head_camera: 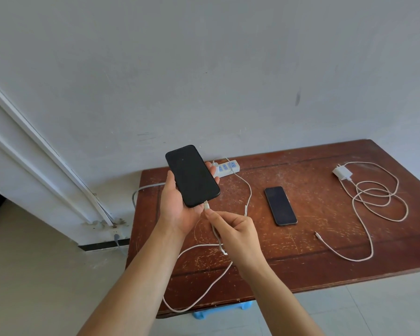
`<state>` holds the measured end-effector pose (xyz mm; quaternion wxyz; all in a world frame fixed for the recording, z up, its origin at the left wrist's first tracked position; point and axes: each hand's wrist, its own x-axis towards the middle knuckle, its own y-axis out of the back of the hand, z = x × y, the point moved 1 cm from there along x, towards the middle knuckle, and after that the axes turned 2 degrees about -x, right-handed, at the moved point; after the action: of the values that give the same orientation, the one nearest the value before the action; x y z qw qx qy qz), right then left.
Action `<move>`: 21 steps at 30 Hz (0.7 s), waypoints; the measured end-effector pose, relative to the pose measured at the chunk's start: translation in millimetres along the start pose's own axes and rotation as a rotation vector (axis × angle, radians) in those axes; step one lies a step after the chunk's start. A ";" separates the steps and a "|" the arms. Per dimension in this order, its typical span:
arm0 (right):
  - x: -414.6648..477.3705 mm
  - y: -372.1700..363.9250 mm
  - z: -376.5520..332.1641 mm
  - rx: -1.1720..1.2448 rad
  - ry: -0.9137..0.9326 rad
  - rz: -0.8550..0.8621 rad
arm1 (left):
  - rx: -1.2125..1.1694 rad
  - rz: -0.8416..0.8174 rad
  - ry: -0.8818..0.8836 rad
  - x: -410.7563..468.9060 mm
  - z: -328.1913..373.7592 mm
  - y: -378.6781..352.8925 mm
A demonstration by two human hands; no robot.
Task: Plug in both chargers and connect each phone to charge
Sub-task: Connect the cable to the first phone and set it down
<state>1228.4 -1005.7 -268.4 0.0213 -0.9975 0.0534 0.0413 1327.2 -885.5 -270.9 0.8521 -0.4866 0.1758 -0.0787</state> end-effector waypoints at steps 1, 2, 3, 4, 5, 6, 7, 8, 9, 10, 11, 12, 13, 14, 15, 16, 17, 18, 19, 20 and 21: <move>-0.3 0.4 -1.0 -0.003 -0.002 -0.004 | 0.005 -0.007 -0.001 -0.6 1.4 -0.8; -0.5 0.7 -2.1 0.001 -0.006 -0.009 | 0.005 -0.015 0.001 -1.0 2.7 -1.6; -1.0 1.1 -3.2 0.010 -0.014 -0.016 | 0.004 -0.022 0.003 -1.2 3.8 -2.0; -1.5 1.3 -4.2 0.022 -0.025 -0.023 | 0.003 -0.029 0.004 -0.9 4.8 -1.6; -1.9 1.4 -5.1 0.033 -0.041 -0.029 | -0.003 -0.037 0.003 -0.5 5.7 -0.9; -2.1 1.5 -5.6 0.045 -0.060 -0.034 | -0.015 -0.042 0.003 0.3 6.4 0.0; -2.2 1.8 -6.0 0.059 -0.078 -0.037 | -0.028 -0.048 0.005 0.9 6.7 0.9; -2.2 2.1 -6.0 0.071 -0.094 -0.040 | -0.033 -0.055 0.008 1.5 6.6 1.9; -2.1 2.4 -6.0 0.081 -0.104 -0.040 | -0.028 -0.063 0.010 2.1 6.4 2.8; -2.2 2.6 -6.1 0.085 -0.109 -0.039 | -0.016 -0.069 0.010 2.7 5.9 3.5; -2.2 3.0 -6.3 0.085 -0.111 -0.039 | 0.000 -0.074 0.005 3.1 5.6 3.9; -2.5 3.1 -6.5 0.083 -0.112 -0.040 | 0.016 -0.082 0.001 3.5 5.4 4.2; -3.0 3.3 -6.7 0.084 -0.114 -0.042 | 0.032 -0.090 -0.002 3.8 5.5 4.1; -3.2 3.5 -7.1 0.088 -0.118 -0.046 | 0.054 -0.094 -0.004 4.0 5.4 3.5; -3.2 3.8 -7.4 0.093 -0.125 -0.049 | 0.080 -0.096 -0.008 4.1 5.2 2.6; -3.2 4.3 -7.6 0.099 -0.131 -0.050 | 0.107 -0.094 -0.012 4.3 4.7 2.2; -3.2 4.8 -7.6 0.104 -0.135 -0.051 | 0.126 -0.089 -0.016 4.6 4.2 2.0; -3.4 5.1 -7.7 0.110 -0.138 -0.052 | 0.132 -0.081 -0.015 4.9 3.6 2.3; -3.9 5.4 -7.8 0.118 -0.144 -0.054 | 0.125 -0.071 -0.009 4.7 2.9 2.3; -4.6 5.6 -7.8 0.124 -0.151 -0.058 | 0.117 -0.064 0.000 4.2 2.2 2.6; -5.3 5.9 -7.9 0.128 -0.158 -0.062 | 0.113 -0.063 0.009 3.4 1.6 3.1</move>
<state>1223.1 -1011.4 -260.3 0.0905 -0.9889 0.0234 0.1155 1330.9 -883.7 -273.5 0.8745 -0.4428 0.1597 -0.1174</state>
